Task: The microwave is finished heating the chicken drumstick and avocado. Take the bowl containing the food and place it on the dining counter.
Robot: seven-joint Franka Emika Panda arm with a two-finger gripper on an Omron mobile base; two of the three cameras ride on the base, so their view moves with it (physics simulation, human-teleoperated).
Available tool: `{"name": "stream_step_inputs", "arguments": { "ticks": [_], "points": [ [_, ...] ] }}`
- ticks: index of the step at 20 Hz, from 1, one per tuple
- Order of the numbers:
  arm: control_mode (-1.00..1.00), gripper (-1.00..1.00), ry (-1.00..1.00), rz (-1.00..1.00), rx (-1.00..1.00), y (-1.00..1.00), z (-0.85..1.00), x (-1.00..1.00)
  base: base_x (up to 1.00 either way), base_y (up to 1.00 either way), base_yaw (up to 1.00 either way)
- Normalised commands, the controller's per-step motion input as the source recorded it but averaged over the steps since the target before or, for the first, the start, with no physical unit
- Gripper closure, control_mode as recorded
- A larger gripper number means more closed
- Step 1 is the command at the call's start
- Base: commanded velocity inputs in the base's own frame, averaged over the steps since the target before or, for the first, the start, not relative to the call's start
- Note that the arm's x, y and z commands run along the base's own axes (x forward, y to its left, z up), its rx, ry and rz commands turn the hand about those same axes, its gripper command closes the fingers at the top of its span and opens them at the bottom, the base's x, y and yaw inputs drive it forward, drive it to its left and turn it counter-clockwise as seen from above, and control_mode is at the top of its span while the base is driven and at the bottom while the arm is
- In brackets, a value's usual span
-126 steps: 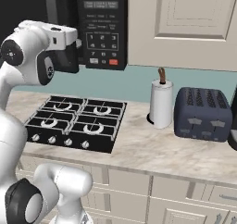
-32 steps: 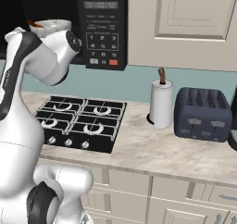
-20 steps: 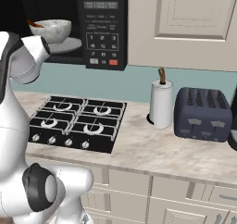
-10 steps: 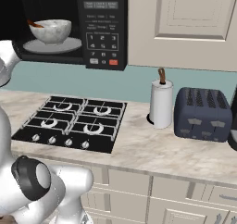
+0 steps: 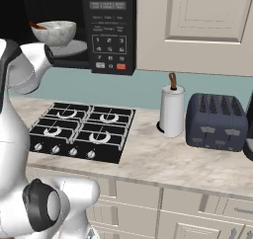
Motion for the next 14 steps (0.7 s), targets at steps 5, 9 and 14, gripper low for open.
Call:
{"name": "stream_step_inputs", "arguments": {
  "ticks": [5,9,14],
  "points": [
    [-1.0,-1.0,0.0,-0.17,0.0,-1.0,0.15,0.43,0.0,0.0,0.0],
    [-1.0,-1.0,0.0,-0.21,-0.02,-1.0,0.27,0.19,0.0,0.0,0.0],
    [-1.0,-1.0,0.0,-0.28,-0.08,-1.0,0.27,0.0,0.0,0.0,0.0]
  ]
}}
